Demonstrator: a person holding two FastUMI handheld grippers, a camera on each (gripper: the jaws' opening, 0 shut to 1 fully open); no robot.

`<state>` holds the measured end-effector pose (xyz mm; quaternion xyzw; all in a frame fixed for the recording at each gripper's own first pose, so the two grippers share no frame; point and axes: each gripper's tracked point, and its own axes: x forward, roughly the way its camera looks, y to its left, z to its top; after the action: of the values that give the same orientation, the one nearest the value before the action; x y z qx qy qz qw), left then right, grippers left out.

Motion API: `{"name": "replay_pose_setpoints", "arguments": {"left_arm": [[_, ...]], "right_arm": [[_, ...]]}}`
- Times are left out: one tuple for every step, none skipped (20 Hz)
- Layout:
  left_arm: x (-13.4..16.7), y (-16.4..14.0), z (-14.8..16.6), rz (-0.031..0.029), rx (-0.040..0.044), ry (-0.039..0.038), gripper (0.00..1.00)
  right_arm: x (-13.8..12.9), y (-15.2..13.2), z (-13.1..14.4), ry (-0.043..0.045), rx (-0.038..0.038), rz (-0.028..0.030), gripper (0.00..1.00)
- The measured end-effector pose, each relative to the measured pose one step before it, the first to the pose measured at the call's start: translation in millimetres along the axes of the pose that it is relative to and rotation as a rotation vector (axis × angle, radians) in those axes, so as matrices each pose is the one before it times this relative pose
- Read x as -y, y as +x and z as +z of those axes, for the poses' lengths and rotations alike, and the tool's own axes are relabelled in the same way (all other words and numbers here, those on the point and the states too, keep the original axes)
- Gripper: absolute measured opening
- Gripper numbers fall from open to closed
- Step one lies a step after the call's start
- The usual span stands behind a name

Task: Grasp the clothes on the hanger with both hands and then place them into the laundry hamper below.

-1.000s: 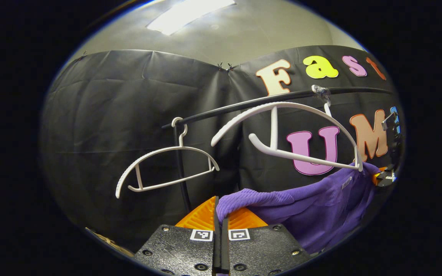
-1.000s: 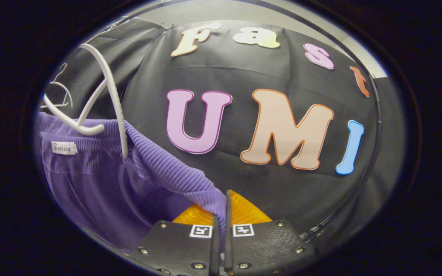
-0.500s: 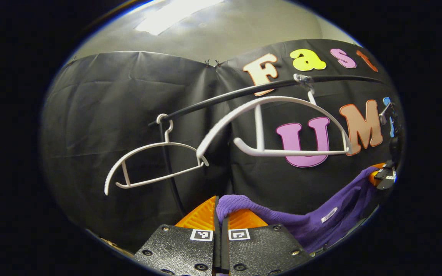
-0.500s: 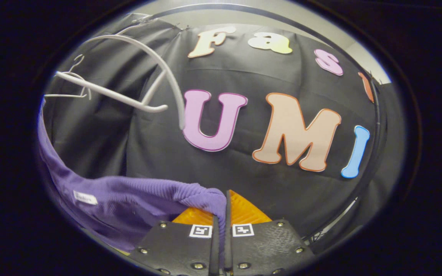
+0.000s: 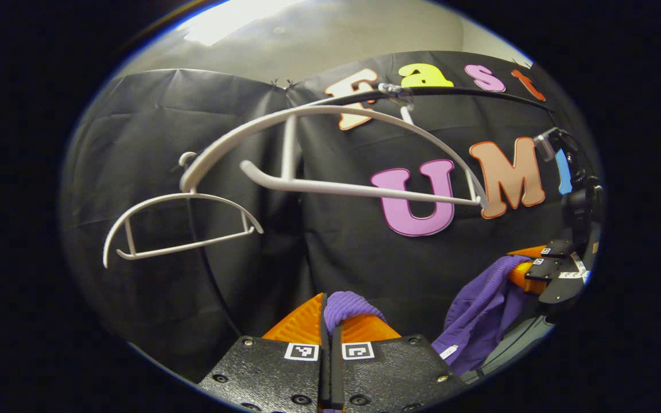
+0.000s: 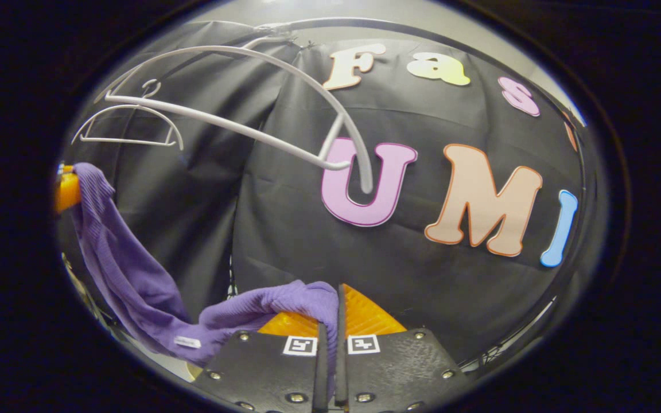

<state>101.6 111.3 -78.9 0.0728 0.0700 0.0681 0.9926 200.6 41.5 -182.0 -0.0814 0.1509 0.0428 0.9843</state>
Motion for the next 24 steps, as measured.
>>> {"name": "replay_pose_setpoints", "arguments": {"left_arm": [[6.47,3.55,-6.49,-0.01934,-0.01489,-0.00360,0.00],[7.20,4.41,-8.61,-0.01848,-0.01894,-0.00786,0.01],[5.60,2.28,-8.14,-0.01873,-0.01975,-0.01355,0.01],[4.73,2.51,-8.97,-0.01550,-0.02397,-0.01609,0.01],[4.54,2.92,-11.01,-0.01625,-0.02434,-0.01808,0.01],[5.33,2.98,-10.84,-0.01205,-0.02608,-0.01633,0.01],[3.63,2.97,-10.71,-0.01005,-0.02719,-0.01196,0.01],[2.23,4.65,-6.82,-0.01036,-0.02401,-0.00907,0.01],[3.17,3.50,-12.24,-0.00843,-0.02925,-0.00788,0.00],[3.17,3.58,-12.57,-0.00837,-0.02770,-0.00959,0.01],[1.33,1.81,-10.61,-0.00823,-0.02443,-0.00644,0.01],[-1.30,3.97,-11.15,-0.00700,-0.02822,0.00032,0.01],[0.93,2.78,-10.55,-0.00492,-0.02760,0.00444,0.01],[2.92,4.15,-10.34,-0.00954,-0.02543,0.00029,0.01],[4.02,2.47,-9.39,-0.01078,-0.02922,-0.00435,0.01],[2.39,3.10,-6.88,-0.00855,-0.03096,-0.00373,0.01],[1.44,1.58,-7.05,-0.00457,-0.02291,-0.00339,0.01],[1.28,1.76,-9.00,-0.00339,-0.02669,-0.00218,0.01],[0.56,1.96,-7.96,-0.00322,-0.02227,0.00282,0.01],[0.04,1.32,-10.40,0.00177,-0.02547,0.00460,0.01],[-0.25,0.56,-7.94,0.00055,-0.02223,0.00309,0.01],[-0.27,1.64,-8.73,0.00001,-0.02091,0.00047,0.01],[0.08,1.53,-8.14,-0.00111,-0.02353,-0.00077,0.01],[2.08,2.20,-4.59,-0.00214,-0.02709,-0.00122,0.01]], "right_arm": [[-5.92,-1.27,-2.85,0.00459,-0.00535,0.01291,0.05],[-6.53,-0.85,-2.67,0.00660,-0.00921,0.01426,0.05],[-6.90,-1.47,-5.74,0.00585,-0.01199,0.01418,0.05],[-5.80,-1.71,-5.85,0.00470,-0.01406,0.01335,0.05],[-4.18,-0.55,-7.67,0.00452,-0.01445,0.00888,0.05],[-4.82,-0.19,-8.53,0.00672,-0.01804,0.01025,0.05],[-4.05,-0.25,-9.75,0.00862,-0.02016,0.00685,0.05],[-2.40,1.12,-9.06,0.01250,-0.02104,0.00587,0.05],[-3.67,1.24,-10.04,0.01130,-0.02169,0.00494,0.05],[-2.67,-0.36,-9.45,0.00760,-0.02139,0.00170,0.05],[-3.02,0.75,-10.90,0.00344,-0.02077,0.00174,0.06],[-2.42,0.71,-8.84,-0.00125,-0.02056,0.00226,0.06],[-0.57,2.47,-6.48,-0.00211,-0.01829,0.00277,0.05],[-1.99,1.85,-8.55,-0.00039,-0.01883,0.00217,0.03],[-3.46,-1.29,-11.52,0.00050,-0.01923,0.00346,0.05],[-3.23,-0.06,-9.69,0.00104,-0.02002,0.00117,0.06],[-2.73,-0.47,-9.48,0.00183,-0.01822,0.00120,0.06],[-1.81,-0.50,-7.75,0.00218,-0.01858,0.00281,0.06],[-0.46,1.26,-7.11,0.00294,-0.01847,0.00320,0.06],[-2.14,1.61,-7.56,0.00084,-0.02103,0.00159,0.06],[-3.27,1.59,-7.75,-0.00003,-0.01742,0.00222,0.06],[-2.30,-0.59,-5.90,-0.00048,-0.01743,0.00123,0.06],[-1.74,0.05,-8.50,-0.00020,-0.01548,0.00261,0.06],[-1.08,0.29,-6.52,0.00218,-0.01650,0.00264,0.05]]}}
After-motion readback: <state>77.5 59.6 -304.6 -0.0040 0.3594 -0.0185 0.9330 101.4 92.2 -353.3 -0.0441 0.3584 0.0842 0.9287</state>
